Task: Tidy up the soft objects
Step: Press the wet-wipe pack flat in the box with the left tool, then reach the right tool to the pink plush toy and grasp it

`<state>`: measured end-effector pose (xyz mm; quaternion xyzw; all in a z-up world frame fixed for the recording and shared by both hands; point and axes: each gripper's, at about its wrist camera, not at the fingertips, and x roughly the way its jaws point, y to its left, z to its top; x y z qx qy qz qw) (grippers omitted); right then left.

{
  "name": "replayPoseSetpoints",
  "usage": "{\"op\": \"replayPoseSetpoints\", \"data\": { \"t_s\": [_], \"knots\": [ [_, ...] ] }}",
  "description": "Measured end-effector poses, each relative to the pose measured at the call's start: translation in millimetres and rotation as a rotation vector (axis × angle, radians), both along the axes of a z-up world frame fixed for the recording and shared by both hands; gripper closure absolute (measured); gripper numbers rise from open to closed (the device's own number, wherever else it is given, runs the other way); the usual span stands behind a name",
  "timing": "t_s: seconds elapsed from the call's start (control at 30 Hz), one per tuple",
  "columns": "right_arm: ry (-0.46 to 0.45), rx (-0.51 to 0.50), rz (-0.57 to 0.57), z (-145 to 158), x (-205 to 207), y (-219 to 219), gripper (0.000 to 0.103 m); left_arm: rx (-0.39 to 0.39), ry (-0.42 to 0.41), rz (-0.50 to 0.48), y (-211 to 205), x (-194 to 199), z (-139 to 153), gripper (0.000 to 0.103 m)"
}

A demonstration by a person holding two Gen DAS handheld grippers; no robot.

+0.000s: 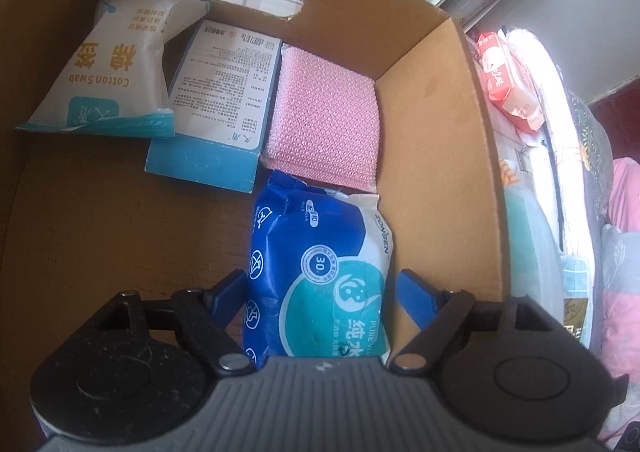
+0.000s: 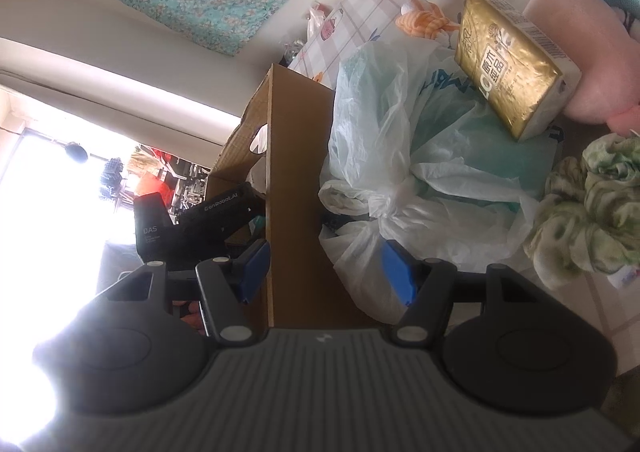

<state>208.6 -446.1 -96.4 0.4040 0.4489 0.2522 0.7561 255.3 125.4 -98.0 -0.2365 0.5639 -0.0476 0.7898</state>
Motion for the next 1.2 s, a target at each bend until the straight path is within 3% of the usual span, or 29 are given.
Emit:
{"op": "replayPoseSetpoints", "data": {
  "t_s": [0.13, 0.43, 0.63, 0.83, 1.2],
  "knots": [
    [-0.014, -0.012, -0.011, 2, -6, -2, 0.040, -0.044, -0.068, 0.034, 3, -20, 27, 0.018],
    [-0.067, -0.034, -0.020, 6, -23, -11, 0.039, -0.059, -0.267, 0.060, -10, -86, 91, 0.012],
    [-0.107, -0.074, -0.039, 10, -40, -24, 0.039, -0.023, -0.422, 0.034, -44, -140, 120, 0.010],
    [-0.148, -0.188, -0.095, 14, -62, -47, 0.039, 0.065, -0.541, -0.081, -98, -173, 128, 0.010],
    [-0.222, -0.437, -0.241, 29, -72, -109, 0.041, 0.233, -0.753, -0.334, -202, -185, 101, 0.011]
  ]
}}
